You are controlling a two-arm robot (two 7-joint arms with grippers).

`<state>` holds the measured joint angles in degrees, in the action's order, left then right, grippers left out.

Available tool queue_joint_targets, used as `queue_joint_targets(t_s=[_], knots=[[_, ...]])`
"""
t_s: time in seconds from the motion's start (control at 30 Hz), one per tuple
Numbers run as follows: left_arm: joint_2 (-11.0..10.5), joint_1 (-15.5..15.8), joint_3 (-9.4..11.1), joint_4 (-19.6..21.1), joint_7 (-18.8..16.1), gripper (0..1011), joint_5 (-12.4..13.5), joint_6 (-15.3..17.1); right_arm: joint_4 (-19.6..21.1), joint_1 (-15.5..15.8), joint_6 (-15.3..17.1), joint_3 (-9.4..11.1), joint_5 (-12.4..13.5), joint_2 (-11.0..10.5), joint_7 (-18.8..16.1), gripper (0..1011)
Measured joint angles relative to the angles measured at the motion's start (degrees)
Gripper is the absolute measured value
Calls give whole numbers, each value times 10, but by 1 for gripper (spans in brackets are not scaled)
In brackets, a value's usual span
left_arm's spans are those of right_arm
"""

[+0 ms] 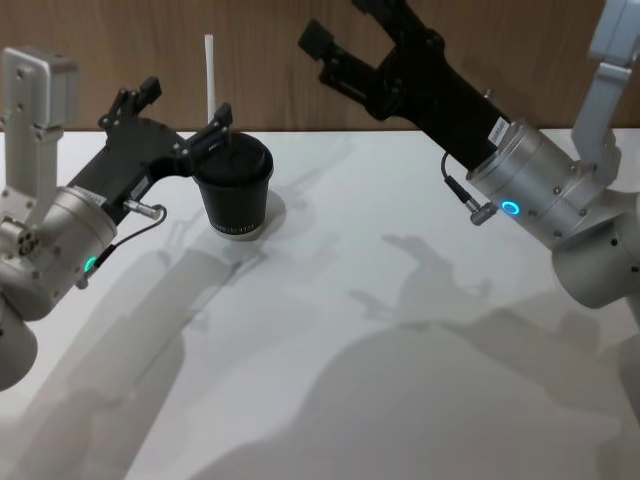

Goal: Pick up the straw with one hand, pass it to the other hand, and insert it into the cup.

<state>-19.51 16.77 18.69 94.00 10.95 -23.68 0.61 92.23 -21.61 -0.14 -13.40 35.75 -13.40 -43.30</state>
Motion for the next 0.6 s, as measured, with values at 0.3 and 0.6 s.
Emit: queue_joint_targets(t_s=[0.3, 0.6], knots=[[-4, -22, -5, 14, 20, 1003, -11, -7, 9, 7, 7, -4, -12, -14, 14, 1001], [3, -29, -1, 6, 45, 1003, -17, -25, 18, 23, 18, 0, -22, -45, 23, 1001]])
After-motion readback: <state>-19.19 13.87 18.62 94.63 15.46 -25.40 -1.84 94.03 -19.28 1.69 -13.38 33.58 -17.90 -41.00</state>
